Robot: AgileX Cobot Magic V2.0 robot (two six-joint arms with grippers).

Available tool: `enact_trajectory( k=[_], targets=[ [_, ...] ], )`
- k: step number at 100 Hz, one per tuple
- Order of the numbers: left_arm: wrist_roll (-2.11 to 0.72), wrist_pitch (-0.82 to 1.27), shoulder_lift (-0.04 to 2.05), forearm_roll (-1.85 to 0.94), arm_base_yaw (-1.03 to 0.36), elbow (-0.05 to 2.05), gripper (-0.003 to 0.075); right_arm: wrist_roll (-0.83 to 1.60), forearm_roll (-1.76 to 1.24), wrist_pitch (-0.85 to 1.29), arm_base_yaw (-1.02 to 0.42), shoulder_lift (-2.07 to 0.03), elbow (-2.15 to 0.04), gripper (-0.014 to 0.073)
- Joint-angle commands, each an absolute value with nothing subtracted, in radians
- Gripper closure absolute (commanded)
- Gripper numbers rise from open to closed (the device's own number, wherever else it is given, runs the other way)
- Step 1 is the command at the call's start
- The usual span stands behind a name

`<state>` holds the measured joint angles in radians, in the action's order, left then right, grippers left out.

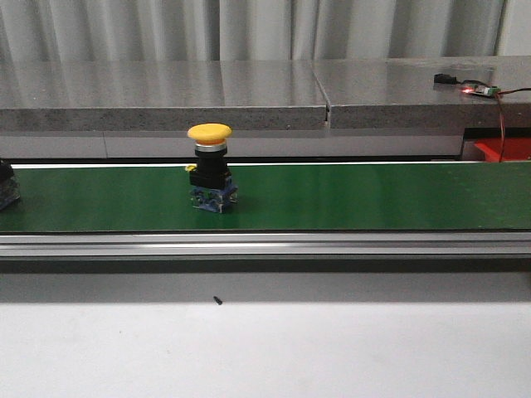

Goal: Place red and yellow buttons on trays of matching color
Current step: 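Move the right gripper above the yellow button riding the belt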

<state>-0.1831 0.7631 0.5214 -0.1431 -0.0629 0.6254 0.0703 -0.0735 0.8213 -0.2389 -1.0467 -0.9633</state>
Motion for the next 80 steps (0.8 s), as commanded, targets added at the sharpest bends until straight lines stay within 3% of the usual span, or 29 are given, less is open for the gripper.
enact_trajectory(
  k=[1,16,25,57,80],
  targets=[
    [-0.171,0.702,0.524,-0.155,-0.070,0.651,0.0739,0.094,-0.079,0.845,-0.285,-1.129,-1.075,0.0303],
    [-0.171,0.702,0.524,-0.155,-0.070,0.651,0.0739,0.117,-0.079,0.890,-0.355,-1.277,-1.198,0.0021],
    [-0.171,0.702,0.524,-0.155,-0.070,0.651,0.0739,0.124,-0.080,0.890,-0.380,-1.355,-1.257,-0.0059],
    [-0.171,0.702,0.524,-0.155,-0.070,0.651,0.0739,0.345,-0.142,0.892,-0.467,-1.578,-1.389,-0.0062],
    [-0.171,0.702,0.524,-0.155,-0.070,0.651,0.0739,0.352,-0.168,0.840,-0.470,-1.683,-1.451,-0.0061]
  ],
)
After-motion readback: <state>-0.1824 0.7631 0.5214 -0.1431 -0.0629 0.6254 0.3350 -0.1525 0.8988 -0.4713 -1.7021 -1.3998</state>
